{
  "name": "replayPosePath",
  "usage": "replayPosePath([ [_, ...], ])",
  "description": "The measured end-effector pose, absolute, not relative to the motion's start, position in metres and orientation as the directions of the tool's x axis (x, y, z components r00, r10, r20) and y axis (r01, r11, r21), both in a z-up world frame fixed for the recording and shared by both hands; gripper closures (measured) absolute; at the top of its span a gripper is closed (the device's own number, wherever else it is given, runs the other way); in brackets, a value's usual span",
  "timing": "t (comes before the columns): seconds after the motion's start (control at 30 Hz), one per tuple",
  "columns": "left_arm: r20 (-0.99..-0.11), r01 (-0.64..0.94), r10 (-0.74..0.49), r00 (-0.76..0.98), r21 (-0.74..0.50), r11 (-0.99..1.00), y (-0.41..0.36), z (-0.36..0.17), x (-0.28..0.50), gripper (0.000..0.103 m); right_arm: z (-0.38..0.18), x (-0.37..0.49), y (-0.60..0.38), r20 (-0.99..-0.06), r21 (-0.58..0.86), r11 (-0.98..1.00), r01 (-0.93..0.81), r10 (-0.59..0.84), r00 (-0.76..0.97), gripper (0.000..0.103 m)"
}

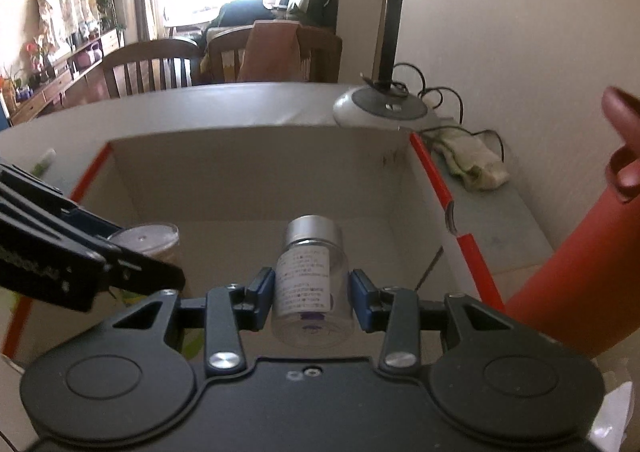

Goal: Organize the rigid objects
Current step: 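Carry the cup and jar with both tools over the red box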

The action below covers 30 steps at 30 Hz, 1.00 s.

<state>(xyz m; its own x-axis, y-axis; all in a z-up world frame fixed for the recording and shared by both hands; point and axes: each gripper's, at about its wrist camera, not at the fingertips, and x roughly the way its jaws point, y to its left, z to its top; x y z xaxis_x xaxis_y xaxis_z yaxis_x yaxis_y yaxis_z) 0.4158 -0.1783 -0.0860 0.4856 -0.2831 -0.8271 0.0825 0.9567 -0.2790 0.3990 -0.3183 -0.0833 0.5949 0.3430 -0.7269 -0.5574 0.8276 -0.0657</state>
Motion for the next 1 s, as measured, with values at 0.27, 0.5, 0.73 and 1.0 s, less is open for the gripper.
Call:
replayPosePath([
  [0.27,-0.868,0.068,-0.258,0.425,-0.253,0.965,-0.185,-0.111,0.44,0.059,-0.097,0.409,-0.318,-0.752,-0.083,0.803,-0.59,0.338,0.566,0.063],
  [0.5,-0.873,0.042,-0.255,0.415,-0.261,0.964,-0.182,-0.121,0.458,0.059,-0.103,0.415,-0.316,-0.783,-0.056,0.79,-0.611,0.345,0.517,0.063],
  [0.73,-0.885,0.024,-0.235,0.403,-0.247,0.969,-0.188,-0.132,0.479,0.06,-0.11,0.415,-0.314,-0.802,-0.06,0.773,-0.632,0.339,0.491,0.063],
  [1.0,-0.91,0.01,-0.195,0.366,-0.205,0.979,-0.194,-0.149,0.488,0.06,-0.108,0.419,-0.315,-0.803,-0.044,0.767,-0.64,0.354,0.479,0.063],
])
